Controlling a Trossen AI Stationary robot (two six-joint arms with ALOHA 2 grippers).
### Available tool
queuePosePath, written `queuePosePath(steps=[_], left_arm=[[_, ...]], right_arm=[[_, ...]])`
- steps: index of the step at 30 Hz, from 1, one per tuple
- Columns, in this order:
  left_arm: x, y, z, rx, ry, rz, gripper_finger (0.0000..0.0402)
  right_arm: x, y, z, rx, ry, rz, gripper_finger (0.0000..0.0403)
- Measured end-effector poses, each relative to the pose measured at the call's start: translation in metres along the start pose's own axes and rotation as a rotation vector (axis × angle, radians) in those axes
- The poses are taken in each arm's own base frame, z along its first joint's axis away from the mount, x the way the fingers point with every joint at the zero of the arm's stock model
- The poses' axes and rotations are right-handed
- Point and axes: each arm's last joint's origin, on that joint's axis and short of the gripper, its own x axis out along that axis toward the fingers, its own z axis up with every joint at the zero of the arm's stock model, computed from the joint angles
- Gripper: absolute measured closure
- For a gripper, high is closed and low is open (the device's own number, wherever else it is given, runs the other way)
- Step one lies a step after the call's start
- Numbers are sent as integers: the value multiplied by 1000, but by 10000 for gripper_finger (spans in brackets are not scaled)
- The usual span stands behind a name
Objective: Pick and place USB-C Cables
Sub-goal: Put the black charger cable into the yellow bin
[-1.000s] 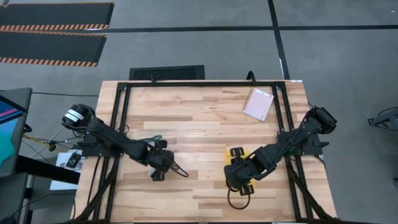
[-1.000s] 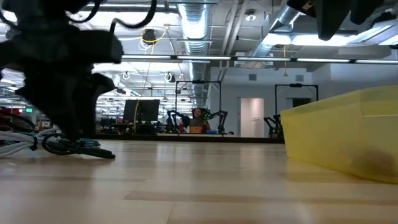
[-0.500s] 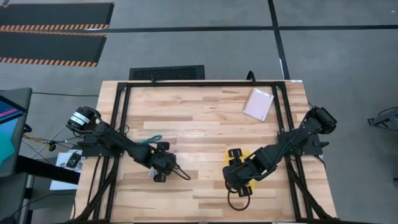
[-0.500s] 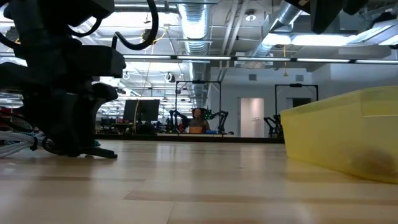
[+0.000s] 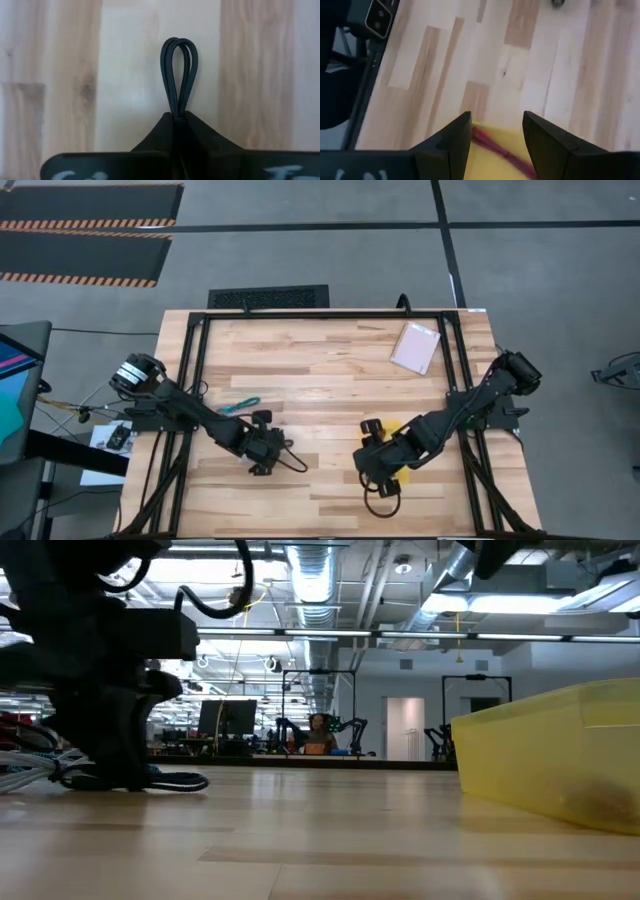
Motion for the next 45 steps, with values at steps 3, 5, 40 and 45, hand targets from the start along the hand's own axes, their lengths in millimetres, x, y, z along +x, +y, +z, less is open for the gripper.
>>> queuePosePath(steps=[3, 5, 40, 45], left_arm=[[-7, 1, 13, -58, -126, 56, 396], [-16, 2, 23, -131, -235, 65, 395], [-124, -26, 50, -422, -1019, 273, 395], [-126, -26, 51, -434, -1034, 271, 395]], right_arm=[[1, -7, 4, -27, -37, -57, 203], [2, -12, 8, -42, -68, -82, 203], [-11, -85, 79, 39, -855, -186, 203], [-9, -80, 78, 13, -843, -146, 203]])
